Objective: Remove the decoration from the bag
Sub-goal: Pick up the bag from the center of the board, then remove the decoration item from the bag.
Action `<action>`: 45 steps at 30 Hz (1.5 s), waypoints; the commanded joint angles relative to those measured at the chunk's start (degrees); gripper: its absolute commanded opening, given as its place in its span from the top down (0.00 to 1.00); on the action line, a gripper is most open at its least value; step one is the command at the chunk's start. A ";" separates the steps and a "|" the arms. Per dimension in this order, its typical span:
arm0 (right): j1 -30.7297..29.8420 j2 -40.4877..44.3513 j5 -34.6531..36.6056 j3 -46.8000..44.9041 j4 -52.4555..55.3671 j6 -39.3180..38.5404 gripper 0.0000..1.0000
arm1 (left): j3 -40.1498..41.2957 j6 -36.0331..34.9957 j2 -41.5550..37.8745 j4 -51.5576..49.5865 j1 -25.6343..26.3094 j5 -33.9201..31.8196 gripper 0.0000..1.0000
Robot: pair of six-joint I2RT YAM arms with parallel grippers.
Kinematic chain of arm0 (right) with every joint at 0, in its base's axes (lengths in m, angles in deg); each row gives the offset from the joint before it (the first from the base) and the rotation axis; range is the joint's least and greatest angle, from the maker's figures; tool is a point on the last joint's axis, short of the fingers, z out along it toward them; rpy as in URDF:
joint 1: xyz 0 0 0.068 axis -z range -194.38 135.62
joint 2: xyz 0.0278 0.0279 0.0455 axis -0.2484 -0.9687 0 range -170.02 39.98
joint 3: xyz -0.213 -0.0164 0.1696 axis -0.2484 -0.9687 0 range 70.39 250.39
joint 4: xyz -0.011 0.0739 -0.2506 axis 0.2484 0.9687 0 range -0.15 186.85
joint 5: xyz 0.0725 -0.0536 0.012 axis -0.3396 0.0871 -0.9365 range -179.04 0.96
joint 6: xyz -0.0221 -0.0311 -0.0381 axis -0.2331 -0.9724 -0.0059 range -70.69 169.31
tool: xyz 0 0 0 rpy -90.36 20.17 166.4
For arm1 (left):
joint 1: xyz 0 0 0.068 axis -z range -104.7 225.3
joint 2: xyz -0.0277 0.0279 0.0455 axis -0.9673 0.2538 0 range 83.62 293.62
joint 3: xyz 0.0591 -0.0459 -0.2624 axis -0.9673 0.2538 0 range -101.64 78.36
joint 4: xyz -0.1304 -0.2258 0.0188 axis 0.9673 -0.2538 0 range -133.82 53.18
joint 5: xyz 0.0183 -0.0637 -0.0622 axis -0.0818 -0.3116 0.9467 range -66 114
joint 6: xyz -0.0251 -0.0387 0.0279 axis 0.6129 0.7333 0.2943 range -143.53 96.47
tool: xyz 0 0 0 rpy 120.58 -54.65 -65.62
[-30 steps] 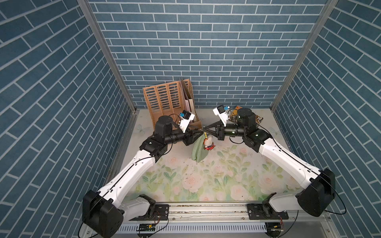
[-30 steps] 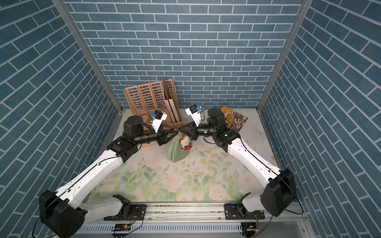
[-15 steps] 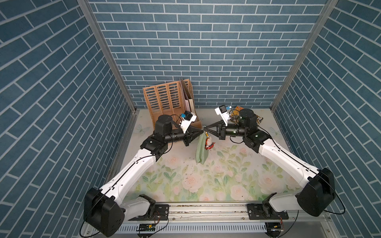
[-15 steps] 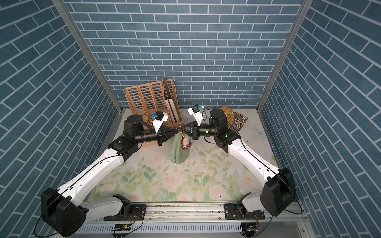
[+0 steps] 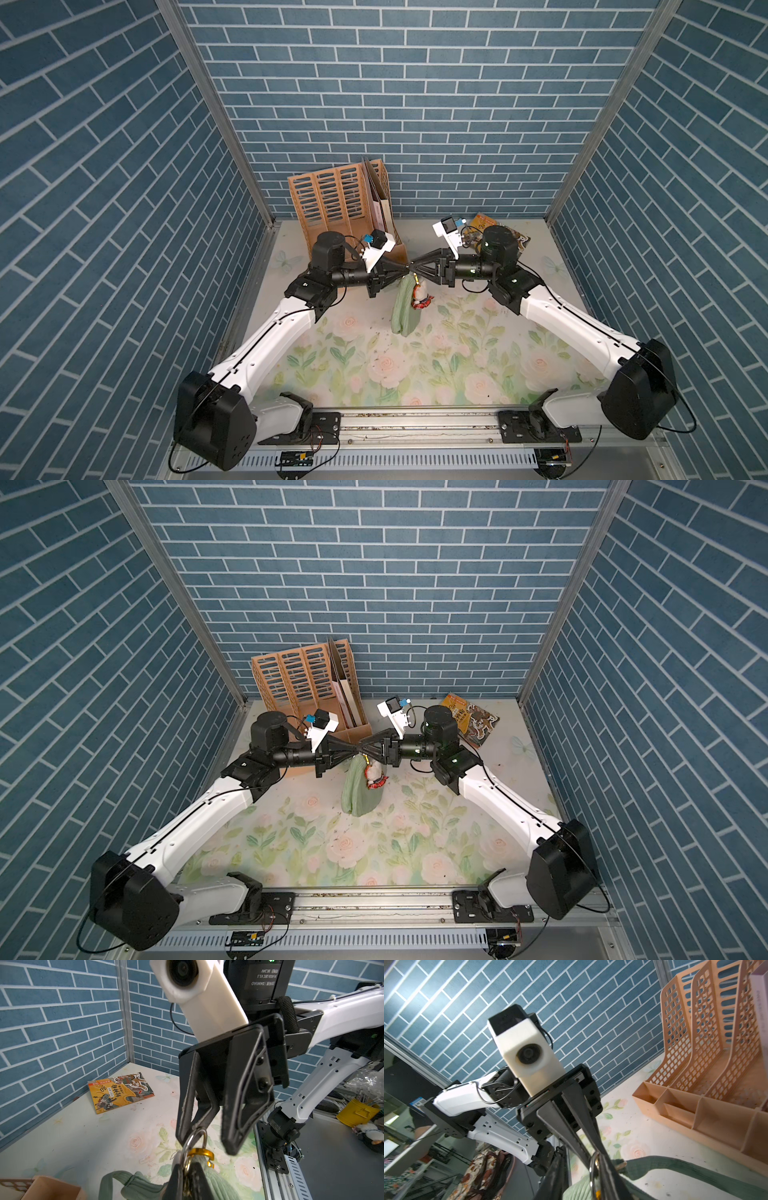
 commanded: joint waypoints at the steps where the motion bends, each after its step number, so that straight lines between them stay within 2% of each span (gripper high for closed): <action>1: 0.34 3.42 -2.55 -2.84 -2.92 -2.06 0.54 | 0.10 -2.73 0.74 2.41 -2.25 7.39 1.00; 6: 1.63 5.81 -1.75 -6.86 -1.00 -6.28 0.49 | -0.31 -4.25 2.21 1.48 -3.47 11.25 1.00; 15: 2.91 4.54 -3.73 -12.06 -7.76 -6.49 0.50 | -1.13 -7.95 3.03 -2.97 -3.58 13.34 1.00; 24: 1.93 1.96 -5.04 -12.78 -12.73 -6.53 0.49 | -1.56 -8.04 3.22 -3.27 -3.58 14.72 1.00; 45: -1.05 0.26 -4.08 -15.31 -20.36 -0.66 0.55 | -2.14 -7.91 3.18 -2.72 -3.58 15.07 1.00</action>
